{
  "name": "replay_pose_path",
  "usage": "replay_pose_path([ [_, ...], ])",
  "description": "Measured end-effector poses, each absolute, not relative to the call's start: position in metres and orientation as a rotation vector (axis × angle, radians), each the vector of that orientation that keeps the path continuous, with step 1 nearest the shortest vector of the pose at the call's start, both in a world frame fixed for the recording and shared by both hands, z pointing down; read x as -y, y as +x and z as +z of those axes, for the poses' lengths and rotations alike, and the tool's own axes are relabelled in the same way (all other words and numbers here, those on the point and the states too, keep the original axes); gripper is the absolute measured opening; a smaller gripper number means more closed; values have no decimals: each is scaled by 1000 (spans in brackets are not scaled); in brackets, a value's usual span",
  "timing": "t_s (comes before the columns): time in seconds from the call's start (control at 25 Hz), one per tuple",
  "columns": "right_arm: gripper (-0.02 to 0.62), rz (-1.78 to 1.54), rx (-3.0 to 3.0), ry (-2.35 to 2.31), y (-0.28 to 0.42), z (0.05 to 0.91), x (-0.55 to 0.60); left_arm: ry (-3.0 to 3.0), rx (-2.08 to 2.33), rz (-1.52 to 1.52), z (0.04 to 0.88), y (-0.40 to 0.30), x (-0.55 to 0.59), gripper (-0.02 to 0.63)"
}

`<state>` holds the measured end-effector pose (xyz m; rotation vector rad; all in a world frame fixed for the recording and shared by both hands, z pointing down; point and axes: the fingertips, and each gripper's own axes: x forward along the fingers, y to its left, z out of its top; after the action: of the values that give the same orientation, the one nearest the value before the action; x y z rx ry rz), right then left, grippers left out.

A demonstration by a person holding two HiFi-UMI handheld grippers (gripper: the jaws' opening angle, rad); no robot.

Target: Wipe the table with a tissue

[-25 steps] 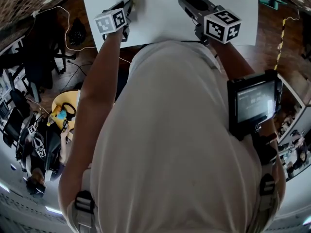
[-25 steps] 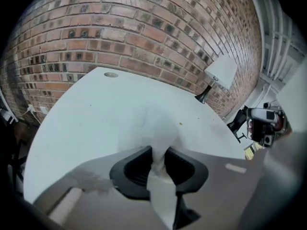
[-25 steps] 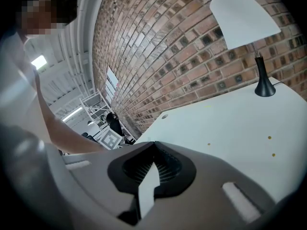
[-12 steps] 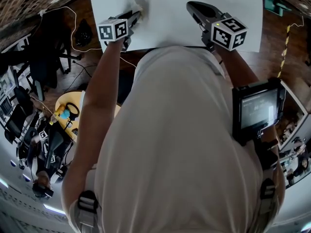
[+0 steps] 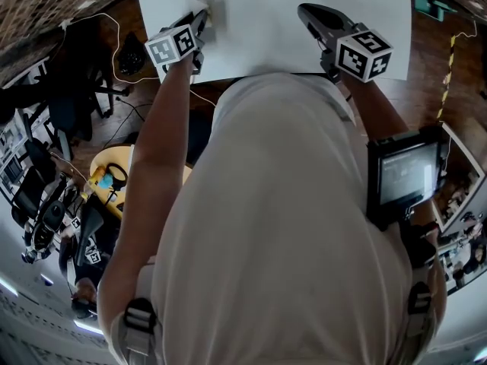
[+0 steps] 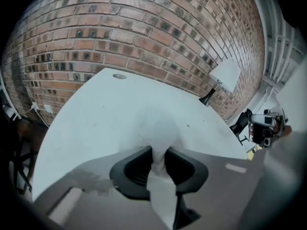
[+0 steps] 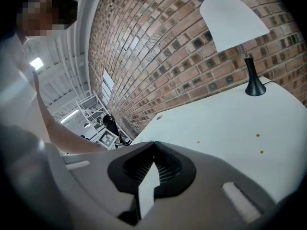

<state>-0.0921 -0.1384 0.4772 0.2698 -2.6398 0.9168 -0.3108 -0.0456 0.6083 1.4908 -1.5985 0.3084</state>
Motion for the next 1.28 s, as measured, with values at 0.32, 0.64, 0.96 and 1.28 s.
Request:
replay_pose_path([
  [0.32,8,928,2649,270,-92,477,140,1610,1511,545,606,-272,64,83],
  [0.64,8,919,2658,277,-91,473,143,1730,1395,713,594,-241,65,81],
  [0.96,8,926,2671,284,-92,474,147,1731,1440,633,579,-244,81,81],
  [1.28,7,949,2672,326,-92,473,154,1645,1475,585,585,-258,89,81],
])
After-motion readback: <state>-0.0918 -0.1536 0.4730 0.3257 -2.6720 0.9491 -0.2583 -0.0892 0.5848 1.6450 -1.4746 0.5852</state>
